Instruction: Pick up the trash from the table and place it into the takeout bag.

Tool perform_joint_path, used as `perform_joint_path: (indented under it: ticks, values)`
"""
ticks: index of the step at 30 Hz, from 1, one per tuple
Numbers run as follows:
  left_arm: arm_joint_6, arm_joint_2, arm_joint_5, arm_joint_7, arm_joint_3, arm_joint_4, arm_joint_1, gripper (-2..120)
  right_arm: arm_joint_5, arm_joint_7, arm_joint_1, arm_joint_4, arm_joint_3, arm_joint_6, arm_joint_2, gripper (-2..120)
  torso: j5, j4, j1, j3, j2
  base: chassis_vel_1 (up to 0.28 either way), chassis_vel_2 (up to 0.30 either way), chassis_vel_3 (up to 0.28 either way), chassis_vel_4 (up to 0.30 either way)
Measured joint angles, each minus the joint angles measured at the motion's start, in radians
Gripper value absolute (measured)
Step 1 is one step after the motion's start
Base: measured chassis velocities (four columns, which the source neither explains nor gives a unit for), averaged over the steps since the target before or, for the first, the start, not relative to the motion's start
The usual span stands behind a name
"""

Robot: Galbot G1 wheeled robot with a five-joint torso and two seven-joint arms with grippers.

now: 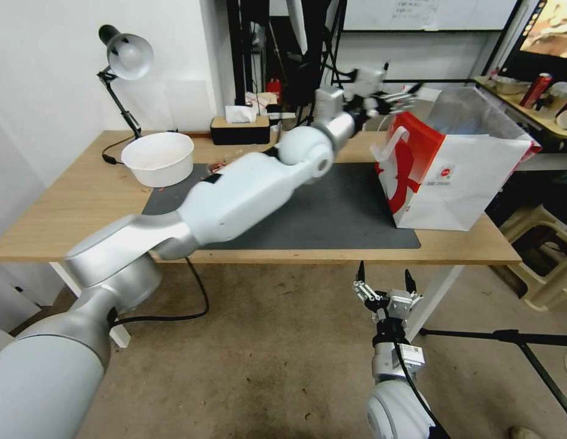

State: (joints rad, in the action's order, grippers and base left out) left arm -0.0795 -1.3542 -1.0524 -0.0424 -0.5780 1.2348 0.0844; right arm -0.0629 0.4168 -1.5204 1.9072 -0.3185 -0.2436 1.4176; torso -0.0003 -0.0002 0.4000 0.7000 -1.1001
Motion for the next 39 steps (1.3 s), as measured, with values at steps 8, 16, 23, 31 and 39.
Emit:
perform_joint_path:
  ticks: [8,16,23,31,39]
  values:
    - [0.0,0.108,0.009,-0.002,0.048,0.057,-0.082,100,0.0,0.0,-0.005,0.006,-0.009,0.0,-0.008,100,0.0,0.0002,0.0,0.0,0.0,0.0,0.0,0.0,0.0]
    - [0.001,0.22,0.017,-0.007,0.117,0.128,-0.179,100,0.0,0.0,-0.001,0.004,-0.005,0.001,-0.01,100,0.0001,0.0003,0.0,0.0,0.0,0.0,0.0,0.0,0.0]
    - [0.002,0.318,0.025,-0.008,0.201,0.182,-0.269,100,0.003,0.0,0.001,0.002,0.005,0.005,-0.009,100,0.0001,0.0002,0.0,0.0,0.0,0.0,0.0,0.0,0.0]
    - [0.003,0.419,0.037,-0.005,0.339,0.249,-0.403,100,0.005,0.0,0.0,0.002,0.01,0.006,-0.013,100,0.0003,0.0002,0.0,0.0,0.0,0.0,0.0,0.0,0.0]
    - [0.005,0.491,0.05,-0.001,0.459,0.315,-0.568,100,0.006,0.0,0.001,0.001,0.02,0.007,-0.017,100,0.0001,0.0002,0.0,0.0,0.0,0.0,0.0,0.0,0.0]
